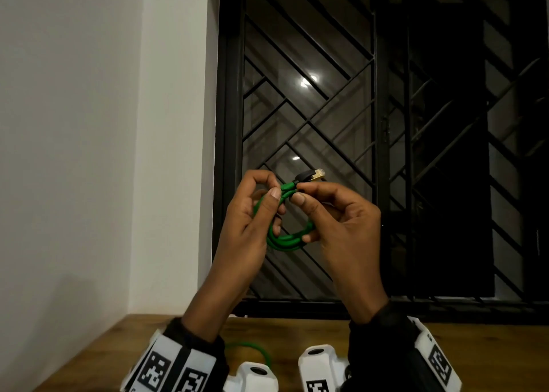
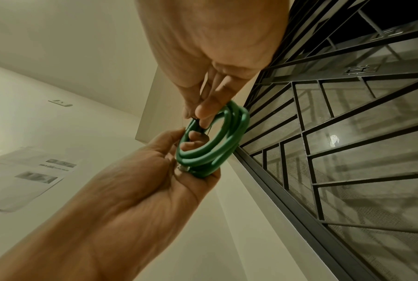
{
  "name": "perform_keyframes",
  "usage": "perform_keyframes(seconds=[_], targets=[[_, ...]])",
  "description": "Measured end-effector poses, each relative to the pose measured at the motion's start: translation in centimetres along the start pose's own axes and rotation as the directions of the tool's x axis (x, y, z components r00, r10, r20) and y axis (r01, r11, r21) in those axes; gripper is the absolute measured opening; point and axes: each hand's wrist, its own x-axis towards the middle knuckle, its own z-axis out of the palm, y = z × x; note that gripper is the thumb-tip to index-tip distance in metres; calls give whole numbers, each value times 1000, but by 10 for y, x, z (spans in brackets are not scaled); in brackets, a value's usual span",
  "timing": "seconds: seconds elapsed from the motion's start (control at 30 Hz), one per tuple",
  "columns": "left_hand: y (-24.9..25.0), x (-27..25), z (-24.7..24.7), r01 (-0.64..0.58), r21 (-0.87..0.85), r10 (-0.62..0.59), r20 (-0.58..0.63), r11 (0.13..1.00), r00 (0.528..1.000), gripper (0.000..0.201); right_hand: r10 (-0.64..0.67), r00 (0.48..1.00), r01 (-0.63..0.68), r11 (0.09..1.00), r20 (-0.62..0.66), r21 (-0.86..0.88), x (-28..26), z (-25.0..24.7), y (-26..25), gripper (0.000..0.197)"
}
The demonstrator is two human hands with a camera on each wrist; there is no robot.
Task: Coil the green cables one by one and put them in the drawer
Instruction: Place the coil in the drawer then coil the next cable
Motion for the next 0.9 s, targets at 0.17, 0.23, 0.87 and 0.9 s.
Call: perform_keyframes(seconds=[0.17,0.23,0.87,0.9], targets=[[-1,0,-3,11,6,-11,25,1000,1000,8,-16,1000,16,999,4,-33,0,0,1,13],[-1,1,-3,12,6,-12,32,1000,999,9,-23,1000,23,999,10,-44,0,0,1,13],[2,2,-4,27,4,-27,54,1000,998,14,-88,995,94,990,54,-109,-1,1,1,16],[3,2,-4,29,4,-29,58,1000,998,16,-88,995,93,990,55,-107,-2,0,1,15]])
